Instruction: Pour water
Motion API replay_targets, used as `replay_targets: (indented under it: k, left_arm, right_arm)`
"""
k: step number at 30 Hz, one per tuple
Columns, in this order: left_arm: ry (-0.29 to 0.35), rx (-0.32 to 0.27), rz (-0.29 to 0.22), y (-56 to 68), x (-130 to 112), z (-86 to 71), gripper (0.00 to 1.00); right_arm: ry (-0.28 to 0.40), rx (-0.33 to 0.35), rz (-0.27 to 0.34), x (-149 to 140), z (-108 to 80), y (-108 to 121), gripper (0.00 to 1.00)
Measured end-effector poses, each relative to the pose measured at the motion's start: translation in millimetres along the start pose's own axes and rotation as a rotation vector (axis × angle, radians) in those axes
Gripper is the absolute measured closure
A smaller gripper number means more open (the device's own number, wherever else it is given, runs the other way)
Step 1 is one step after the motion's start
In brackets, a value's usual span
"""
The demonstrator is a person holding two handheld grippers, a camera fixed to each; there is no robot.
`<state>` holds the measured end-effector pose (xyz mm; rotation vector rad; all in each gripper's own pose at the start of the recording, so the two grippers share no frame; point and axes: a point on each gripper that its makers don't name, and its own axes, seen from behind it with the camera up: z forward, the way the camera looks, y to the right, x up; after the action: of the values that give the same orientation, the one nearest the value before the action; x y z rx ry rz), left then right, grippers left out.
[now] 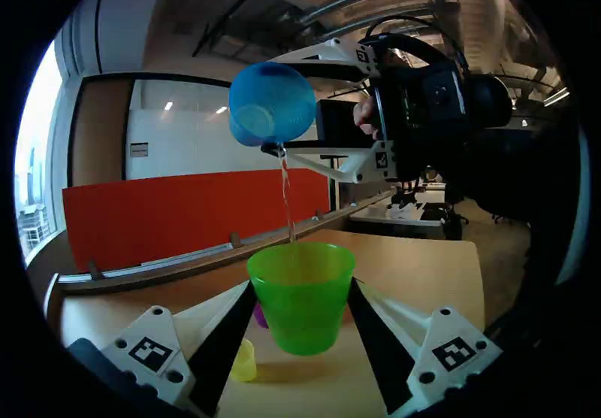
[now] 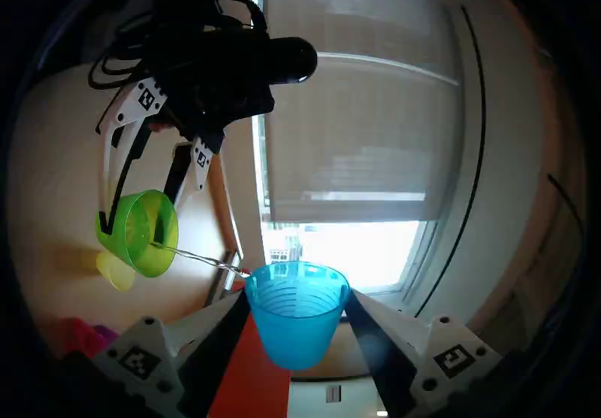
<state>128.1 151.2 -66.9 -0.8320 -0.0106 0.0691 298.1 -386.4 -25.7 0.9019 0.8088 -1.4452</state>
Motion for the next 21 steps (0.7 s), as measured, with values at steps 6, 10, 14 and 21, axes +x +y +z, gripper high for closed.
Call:
replay_targets:
  k: [6, 10, 14, 21]
  left_arm:
    - [0.0, 0.005, -0.002, -2.0, -0.4, -1.2, 0.17]
    - [0.002, 0.005, -0.002, -2.2, 0.7, -1.0, 0.17]
    - [0.003, 0.002, -0.001, -0.9, 1.7, -0.3, 0.17]
    - [0.004, 0.001, -0.001, -0.2, 2.2, 0.8, 0.17]
  right_arm:
    - [-0.003, -0.004, -0.023, 1.4, -1.2, 2.3, 0.1]
    - [-0.003, -0.003, -0.035, 2.7, -1.2, 1.7, 0.1]
    - [0.0, 0.0, -0.04, 3.9, -0.7, 1.1, 0.1]
    - [0.003, -0.003, -0.033, 3.7, -1.2, 3.8, 0.1]
